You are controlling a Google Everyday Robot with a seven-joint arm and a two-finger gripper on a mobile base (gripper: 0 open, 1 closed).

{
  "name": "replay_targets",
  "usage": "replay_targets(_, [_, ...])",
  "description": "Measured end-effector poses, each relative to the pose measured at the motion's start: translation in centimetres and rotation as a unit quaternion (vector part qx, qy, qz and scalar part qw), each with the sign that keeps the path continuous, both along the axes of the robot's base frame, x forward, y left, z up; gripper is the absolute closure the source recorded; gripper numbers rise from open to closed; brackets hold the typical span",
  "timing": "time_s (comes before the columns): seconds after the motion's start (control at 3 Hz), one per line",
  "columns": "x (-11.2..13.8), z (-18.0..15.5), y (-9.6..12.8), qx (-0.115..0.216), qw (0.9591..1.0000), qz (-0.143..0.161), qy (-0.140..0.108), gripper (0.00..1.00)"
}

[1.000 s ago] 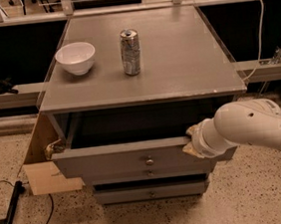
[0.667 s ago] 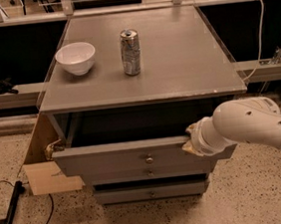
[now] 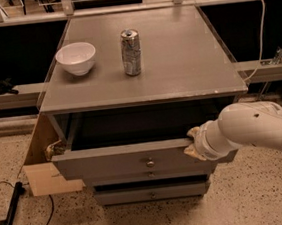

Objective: Open top drawer

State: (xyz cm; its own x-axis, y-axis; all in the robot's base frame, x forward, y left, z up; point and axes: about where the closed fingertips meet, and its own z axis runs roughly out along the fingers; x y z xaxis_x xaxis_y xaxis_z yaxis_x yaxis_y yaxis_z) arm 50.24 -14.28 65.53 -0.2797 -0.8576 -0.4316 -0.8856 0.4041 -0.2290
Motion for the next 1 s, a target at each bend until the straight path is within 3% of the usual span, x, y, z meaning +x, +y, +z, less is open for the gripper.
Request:
replay_targets(0.67, [-0.73,0.09,-0.37,0.004,1.0000,-0.001,-0.001,1.00])
replay_targets(1.0, [-0.73,0.16,-0.36,0.004,1.0000,-0.001,-0.001,0.83])
